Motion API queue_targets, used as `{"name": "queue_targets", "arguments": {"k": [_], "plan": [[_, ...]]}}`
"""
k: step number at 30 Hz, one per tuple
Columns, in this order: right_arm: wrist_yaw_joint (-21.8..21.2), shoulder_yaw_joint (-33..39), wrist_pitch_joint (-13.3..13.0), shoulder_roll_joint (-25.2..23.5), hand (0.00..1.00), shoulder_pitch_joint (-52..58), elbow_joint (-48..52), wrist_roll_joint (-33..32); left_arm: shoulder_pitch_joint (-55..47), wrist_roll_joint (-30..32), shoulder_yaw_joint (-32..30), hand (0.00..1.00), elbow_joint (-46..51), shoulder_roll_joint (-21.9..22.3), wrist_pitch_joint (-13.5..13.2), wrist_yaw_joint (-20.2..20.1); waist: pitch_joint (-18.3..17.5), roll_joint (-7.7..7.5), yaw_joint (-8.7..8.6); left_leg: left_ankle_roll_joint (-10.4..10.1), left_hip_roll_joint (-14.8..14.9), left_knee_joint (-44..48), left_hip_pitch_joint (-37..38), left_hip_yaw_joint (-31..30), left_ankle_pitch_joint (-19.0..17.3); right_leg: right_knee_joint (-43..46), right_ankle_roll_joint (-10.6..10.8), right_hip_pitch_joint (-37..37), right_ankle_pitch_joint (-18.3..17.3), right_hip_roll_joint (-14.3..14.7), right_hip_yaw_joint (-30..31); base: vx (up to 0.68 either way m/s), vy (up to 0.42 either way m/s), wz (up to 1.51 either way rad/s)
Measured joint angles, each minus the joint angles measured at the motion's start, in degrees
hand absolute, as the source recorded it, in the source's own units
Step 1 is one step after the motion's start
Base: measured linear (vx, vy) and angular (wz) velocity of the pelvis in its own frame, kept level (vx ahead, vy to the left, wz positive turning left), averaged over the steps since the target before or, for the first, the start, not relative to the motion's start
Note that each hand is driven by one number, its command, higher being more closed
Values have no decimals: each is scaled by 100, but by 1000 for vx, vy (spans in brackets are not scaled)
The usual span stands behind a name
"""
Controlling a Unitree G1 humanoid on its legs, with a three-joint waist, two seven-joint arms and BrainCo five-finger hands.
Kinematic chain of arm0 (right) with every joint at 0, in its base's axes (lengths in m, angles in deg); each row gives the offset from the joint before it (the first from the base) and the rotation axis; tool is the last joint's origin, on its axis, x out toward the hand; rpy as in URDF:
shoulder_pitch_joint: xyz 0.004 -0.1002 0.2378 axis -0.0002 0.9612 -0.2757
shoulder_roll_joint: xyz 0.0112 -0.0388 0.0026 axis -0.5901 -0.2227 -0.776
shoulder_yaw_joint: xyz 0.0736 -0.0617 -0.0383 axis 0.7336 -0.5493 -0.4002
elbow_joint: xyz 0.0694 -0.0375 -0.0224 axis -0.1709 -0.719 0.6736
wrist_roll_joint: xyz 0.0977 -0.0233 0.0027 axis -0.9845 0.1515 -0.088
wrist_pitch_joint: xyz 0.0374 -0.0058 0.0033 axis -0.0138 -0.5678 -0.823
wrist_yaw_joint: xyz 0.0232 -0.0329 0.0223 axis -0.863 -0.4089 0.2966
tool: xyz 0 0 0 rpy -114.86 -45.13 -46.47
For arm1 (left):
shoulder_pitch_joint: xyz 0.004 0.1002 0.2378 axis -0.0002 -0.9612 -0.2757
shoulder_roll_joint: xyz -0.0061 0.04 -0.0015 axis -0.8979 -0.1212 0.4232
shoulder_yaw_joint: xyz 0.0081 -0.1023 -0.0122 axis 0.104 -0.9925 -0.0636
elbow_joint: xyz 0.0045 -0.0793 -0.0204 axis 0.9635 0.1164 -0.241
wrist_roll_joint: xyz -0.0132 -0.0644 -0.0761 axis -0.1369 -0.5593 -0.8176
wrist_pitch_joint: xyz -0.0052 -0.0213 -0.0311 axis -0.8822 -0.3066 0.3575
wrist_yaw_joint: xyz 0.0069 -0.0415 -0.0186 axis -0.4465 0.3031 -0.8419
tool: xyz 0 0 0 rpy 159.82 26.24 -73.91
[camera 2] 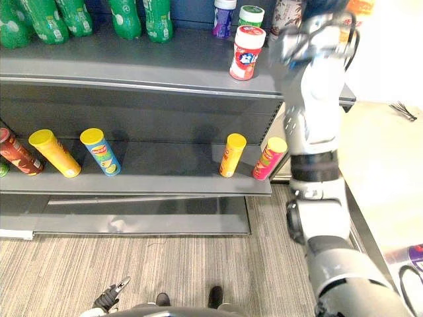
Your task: Put the gum and the chips on the shelf.
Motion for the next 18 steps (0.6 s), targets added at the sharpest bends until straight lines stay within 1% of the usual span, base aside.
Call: {"name": "queue_targets", "arguments": {"k": [1, 2, 3, 4, 5, 6, 8, 9, 11, 15, 18], "plan": [[-9, -39, 2, -125, 0, 211, 152, 0, 0, 5, 1, 0, -7, 1, 3, 15, -1, 0, -17, 0, 1, 0, 3, 4, 0, 5, 0, 0, 0, 0, 3, 0, 0, 0], [-50, -113, 5, -378, 0, 651, 403, 0, 1, 12, 6, 0, -11, 2, 22, 27, -1, -1, -34, 0, 1, 0, 7, 13, 0, 12, 0, -3, 0, 0, 13, 0, 0, 0], [-71, -180, 6, -499, 0, 895, 511, 2, 1, 12, 5, 0, -13, 3, 31, 30, -1, -1, -41, 0, 2, 0, 12, 15, 0, 15, 0, -1, 0, 0, 15, 0, 0, 0], [-153, -334, 16, -722, 0, 1362, 687, -2, -1, 19, 5, 0, -20, 5, 36, 36, -5, 0, -55, 0, 5, 0, 16, 20, 0, 20, 0, -2, -1, 0, 20, 0, 0, 0], [-246, -546, 22, -917, 0, 1805, 817, -22, 0, 41, 5, 0, -27, 6, 37, 43, -5, 0, -71, 0, 7, 0, 18, 26, 0, 23, 0, -3, -1, 2, 27, 0, 0, 0], [-269, -699, 20, -1009, 0, 2054, 882, -111, 2, 87, 4, 0, -28, 6, 38, 56, -5, 1, -74, 0, 9, 0, 21, 31, 0, 24, -1, -3, -1, 3, 32, 0, 0, -4], [-481, -1287, 73, -1272, 0, 2820, 1026, -452, 12, 239, 3, 0, -37, 4, 41, 112, -8, 3, -81, -1, 15, 0, 37, 59, -1, 29, -1, -5, -1, 11, 71, 0, 0, -7], [-531, -1442, 97, -1305, 0, 2995, 1085, -492, 12, 240, 2, 0, -39, 5, 42, 148, -10, 3, -82, -2, 16, 0, 40, 66, -3, 29, -1, -5, -1, 12, 79, -3, -4, -6], [-820, -1891, 196, -1372, 0, 3548, 1249, -491, 26, 245, -2, 0, -112, 4, 41, 192, -43, 3, -90, -4, 17, 0, 45, 76, -5, 30, -1, -6, -1, 14, 93, -1, -2, -2], [-1109, -2183, 199, -1408, 0, 4247, 1301, -470, 38, 296, -6, 0, -210, 5, 34, 253, -161, 4, -91, -6, 16, 0, 46, 77, -7, 30, -1, -8, -1, 14, 101, 0, 0, 0], [-1272, -2428, 192, -1402, 0, 4920, 1199, -467, 28, 405, -28, 0, -237, 17, 25, 280, -184, 25, -89, -27, 21, 1, 118, 143, -22, 43, 4, 34, -4, 16, 139, -27, -10, -10]]}}
